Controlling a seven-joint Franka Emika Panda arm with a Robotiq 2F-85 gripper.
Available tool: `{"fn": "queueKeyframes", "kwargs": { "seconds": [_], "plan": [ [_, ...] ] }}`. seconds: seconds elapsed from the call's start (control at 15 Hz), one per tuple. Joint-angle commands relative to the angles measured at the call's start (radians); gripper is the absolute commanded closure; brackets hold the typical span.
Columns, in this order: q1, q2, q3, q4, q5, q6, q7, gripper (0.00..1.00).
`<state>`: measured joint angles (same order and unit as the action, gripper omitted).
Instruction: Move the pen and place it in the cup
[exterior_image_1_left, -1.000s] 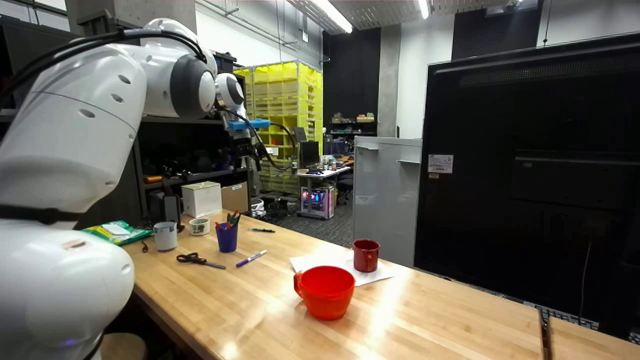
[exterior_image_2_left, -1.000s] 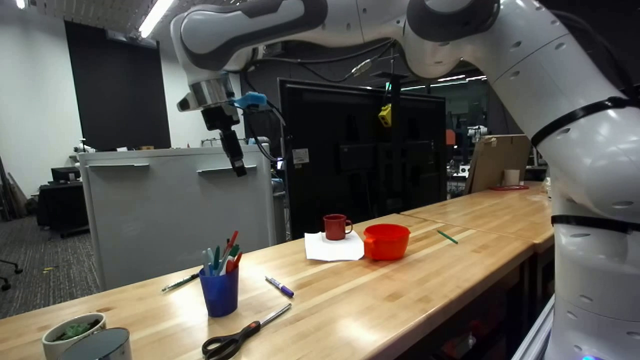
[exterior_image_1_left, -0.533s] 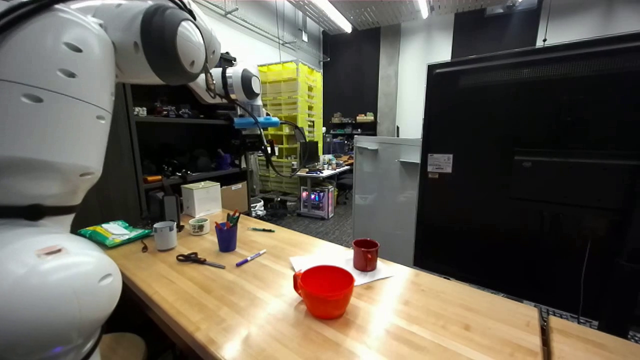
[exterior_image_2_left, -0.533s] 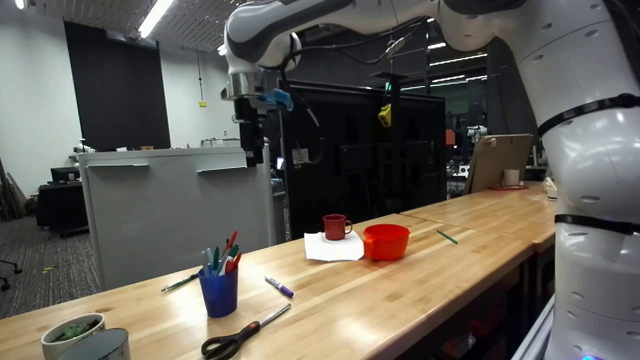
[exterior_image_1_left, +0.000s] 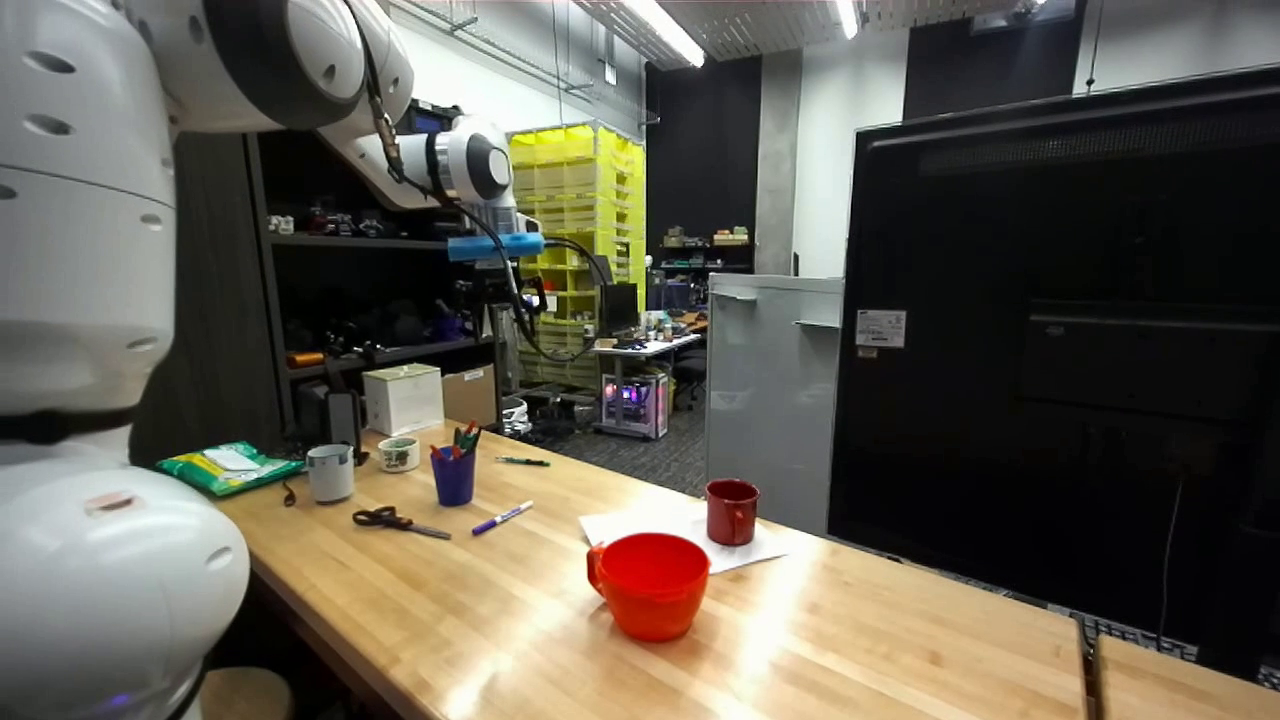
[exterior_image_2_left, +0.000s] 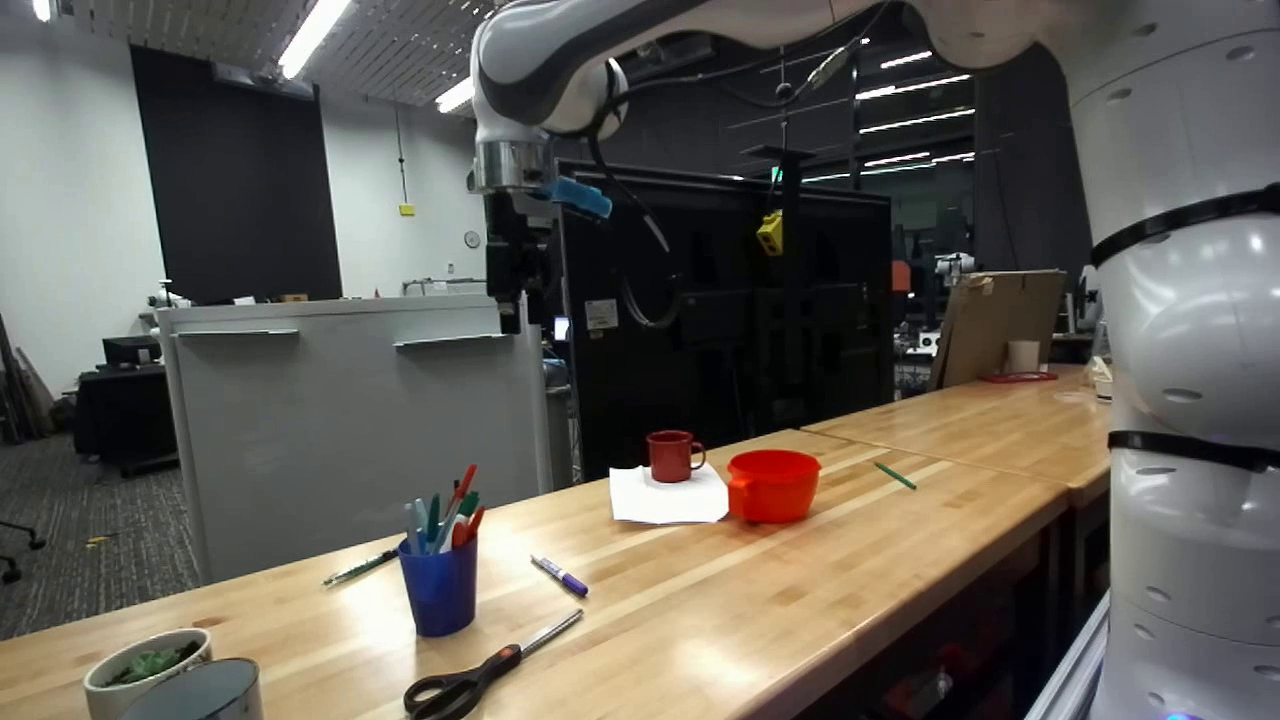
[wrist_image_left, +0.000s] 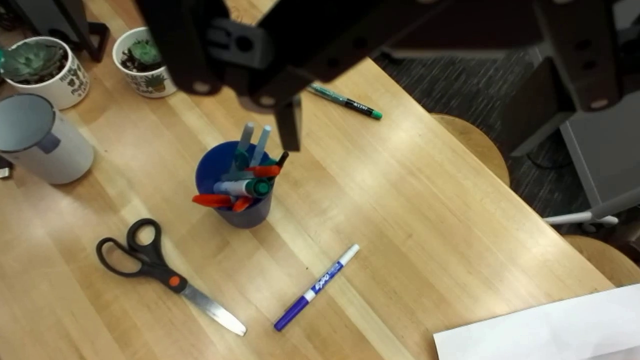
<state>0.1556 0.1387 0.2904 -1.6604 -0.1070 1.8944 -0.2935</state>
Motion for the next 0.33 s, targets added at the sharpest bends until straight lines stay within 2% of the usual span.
{"fn": "queueKeyframes", "kwargs": {
  "seconds": [0.0,0.27],
  "plan": [
    [0.025,0.009,-0.026,0.009,0.003,-0.004,-0.002,0.0],
    [0.025,0.013,-0.028,0.013,0.003,-0.004,-0.003,0.0]
  ]
}}
